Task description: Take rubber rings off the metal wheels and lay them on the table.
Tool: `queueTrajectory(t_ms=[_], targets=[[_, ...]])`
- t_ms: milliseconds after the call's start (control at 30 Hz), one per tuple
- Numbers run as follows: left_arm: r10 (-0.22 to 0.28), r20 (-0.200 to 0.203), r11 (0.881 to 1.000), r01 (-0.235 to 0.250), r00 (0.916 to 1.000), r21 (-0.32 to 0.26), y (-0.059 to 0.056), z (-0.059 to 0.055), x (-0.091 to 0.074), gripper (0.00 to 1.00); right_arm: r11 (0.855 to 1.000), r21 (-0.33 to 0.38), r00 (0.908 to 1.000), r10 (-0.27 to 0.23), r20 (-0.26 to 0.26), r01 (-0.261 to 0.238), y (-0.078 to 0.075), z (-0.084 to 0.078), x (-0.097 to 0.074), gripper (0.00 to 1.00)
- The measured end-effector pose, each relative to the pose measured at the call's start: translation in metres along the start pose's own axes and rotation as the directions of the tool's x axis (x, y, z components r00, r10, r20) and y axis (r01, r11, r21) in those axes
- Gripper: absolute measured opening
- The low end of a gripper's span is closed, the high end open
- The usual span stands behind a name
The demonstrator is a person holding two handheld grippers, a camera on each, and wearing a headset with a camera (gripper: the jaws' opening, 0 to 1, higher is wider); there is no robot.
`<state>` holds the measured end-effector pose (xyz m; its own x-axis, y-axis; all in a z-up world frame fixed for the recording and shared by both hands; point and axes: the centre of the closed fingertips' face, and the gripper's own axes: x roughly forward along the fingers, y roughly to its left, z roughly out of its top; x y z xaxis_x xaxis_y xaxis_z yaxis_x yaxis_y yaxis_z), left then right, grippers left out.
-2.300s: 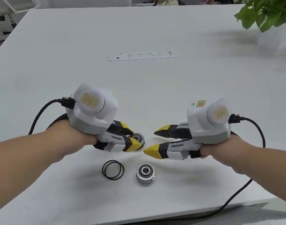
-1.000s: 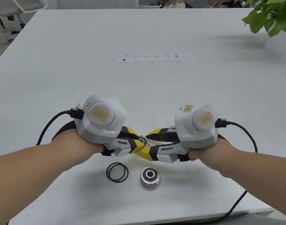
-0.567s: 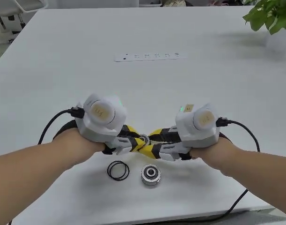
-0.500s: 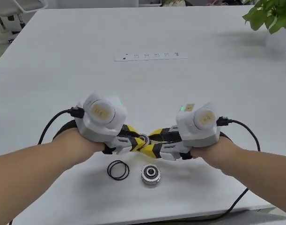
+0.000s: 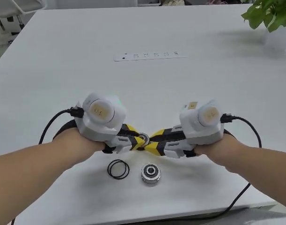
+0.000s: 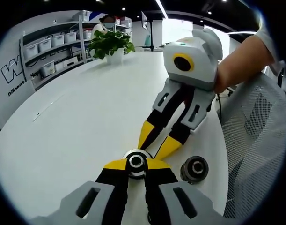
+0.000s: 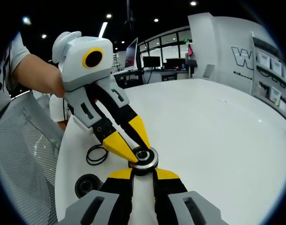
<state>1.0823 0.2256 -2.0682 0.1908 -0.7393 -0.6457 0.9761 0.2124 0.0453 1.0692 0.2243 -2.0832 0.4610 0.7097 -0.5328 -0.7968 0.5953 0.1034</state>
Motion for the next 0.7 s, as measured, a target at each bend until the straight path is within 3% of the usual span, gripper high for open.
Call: queueTrajectory(t_ms=[700], targets=[[0.002,-0.001,1.000,-0.002,1.0000,-0.003,-0.0008,-0.0002,-0.0005,0.08,0.999,0.050,1.0000,0.007,-0.007,-0.007,0.0004,-0.0026,-0.0039,0.00]])
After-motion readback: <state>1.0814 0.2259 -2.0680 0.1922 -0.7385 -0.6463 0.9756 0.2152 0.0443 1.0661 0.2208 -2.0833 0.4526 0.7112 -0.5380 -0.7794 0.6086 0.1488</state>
